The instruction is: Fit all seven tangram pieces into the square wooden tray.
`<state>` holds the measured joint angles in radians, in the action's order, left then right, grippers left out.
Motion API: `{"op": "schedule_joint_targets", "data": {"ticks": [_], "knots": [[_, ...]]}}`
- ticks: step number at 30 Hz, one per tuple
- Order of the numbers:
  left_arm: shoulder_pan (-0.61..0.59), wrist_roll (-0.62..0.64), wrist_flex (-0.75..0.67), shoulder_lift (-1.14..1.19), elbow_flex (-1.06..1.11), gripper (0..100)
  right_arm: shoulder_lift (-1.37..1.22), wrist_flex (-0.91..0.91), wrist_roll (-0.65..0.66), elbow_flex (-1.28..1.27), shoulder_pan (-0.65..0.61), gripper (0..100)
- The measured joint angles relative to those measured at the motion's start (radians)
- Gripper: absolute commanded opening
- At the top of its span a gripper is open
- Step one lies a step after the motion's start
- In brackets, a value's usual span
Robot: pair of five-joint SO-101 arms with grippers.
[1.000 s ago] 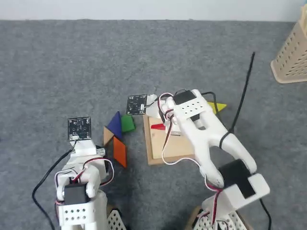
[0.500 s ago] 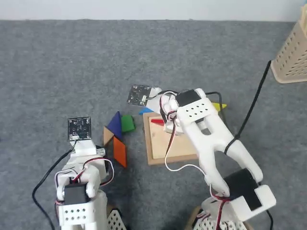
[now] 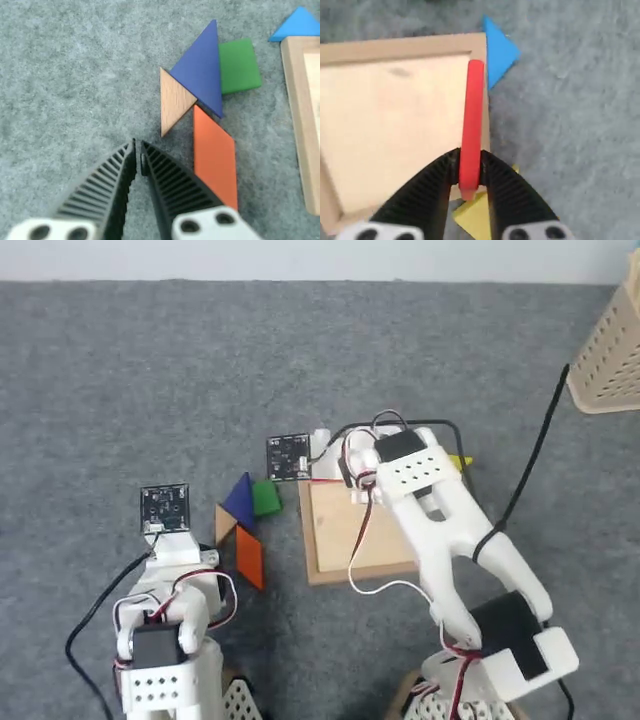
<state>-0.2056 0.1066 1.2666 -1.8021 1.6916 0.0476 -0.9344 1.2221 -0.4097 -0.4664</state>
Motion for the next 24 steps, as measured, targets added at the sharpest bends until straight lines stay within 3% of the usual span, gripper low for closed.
{"op": "schedule_joint_targets", "data": {"ticks": [11, 17, 24], "knots": [[0.000, 0.000, 0.000, 0.000, 0.000, 1, -0.143, 0.081, 0.005, 0.000, 0.002, 0.8], [0.000, 0.000, 0.000, 0.000, 0.000, 1, -0.143, 0.084, -0.029, 0.000, 0.002, 12.9], [0.000, 0.000, 0.000, 0.000, 0.000, 1, -0.144, 0.081, -0.055, 0.000, 0.002, 13.7]]}}
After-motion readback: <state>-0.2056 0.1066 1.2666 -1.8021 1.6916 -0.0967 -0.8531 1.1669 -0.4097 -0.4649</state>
